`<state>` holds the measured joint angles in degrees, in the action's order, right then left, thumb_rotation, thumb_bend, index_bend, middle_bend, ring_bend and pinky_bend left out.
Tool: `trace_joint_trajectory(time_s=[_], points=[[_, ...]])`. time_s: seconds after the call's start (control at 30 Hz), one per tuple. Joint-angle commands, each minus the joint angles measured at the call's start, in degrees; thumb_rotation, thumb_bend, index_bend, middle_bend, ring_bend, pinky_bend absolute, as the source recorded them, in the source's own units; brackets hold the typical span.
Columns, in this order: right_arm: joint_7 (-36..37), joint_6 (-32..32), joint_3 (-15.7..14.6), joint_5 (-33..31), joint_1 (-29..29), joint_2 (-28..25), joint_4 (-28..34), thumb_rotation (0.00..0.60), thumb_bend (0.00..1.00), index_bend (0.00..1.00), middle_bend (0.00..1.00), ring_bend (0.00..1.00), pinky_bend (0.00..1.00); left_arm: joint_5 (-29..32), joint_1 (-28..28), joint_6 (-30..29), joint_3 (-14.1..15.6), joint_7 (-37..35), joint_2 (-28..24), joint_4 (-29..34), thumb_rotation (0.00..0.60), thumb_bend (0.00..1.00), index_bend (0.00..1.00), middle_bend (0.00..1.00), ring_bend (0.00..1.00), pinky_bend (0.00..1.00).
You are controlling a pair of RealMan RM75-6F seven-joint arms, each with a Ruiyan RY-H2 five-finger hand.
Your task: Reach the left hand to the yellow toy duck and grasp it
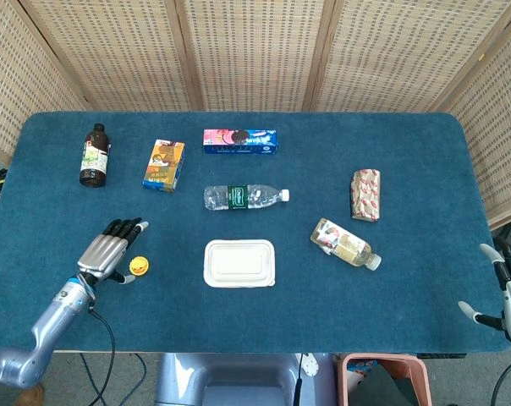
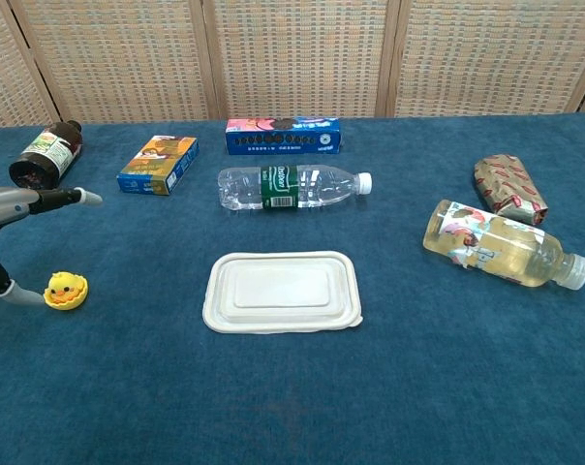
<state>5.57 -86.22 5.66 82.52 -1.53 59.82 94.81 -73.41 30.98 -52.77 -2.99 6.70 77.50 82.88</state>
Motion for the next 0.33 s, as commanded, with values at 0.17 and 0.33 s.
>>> trace_joint_trajectory(time_s=[0.17, 0.33], points=[[0.3, -0.5, -0.1, 0.5, 0.2, -0.2, 0.3, 0.6, 0.0, 0.0, 0.0, 0.0, 0.0, -4.5, -6.1, -11.4, -0.5, -9.0, -9.3, 8.1, 0.6, 0.0, 0.0, 0.0, 0.0, 0.0], [0.3, -1.0, -0.1, 0.8, 0.3, -0.2, 0.2, 0.6, 0.0, 0.0, 0.0, 0.0, 0.0, -7.0, -14.7, -25.5, 0.8, -8.6, -15.5, 14.3, 0.6, 0.0, 0.0, 0.0, 0.0, 0.0]])
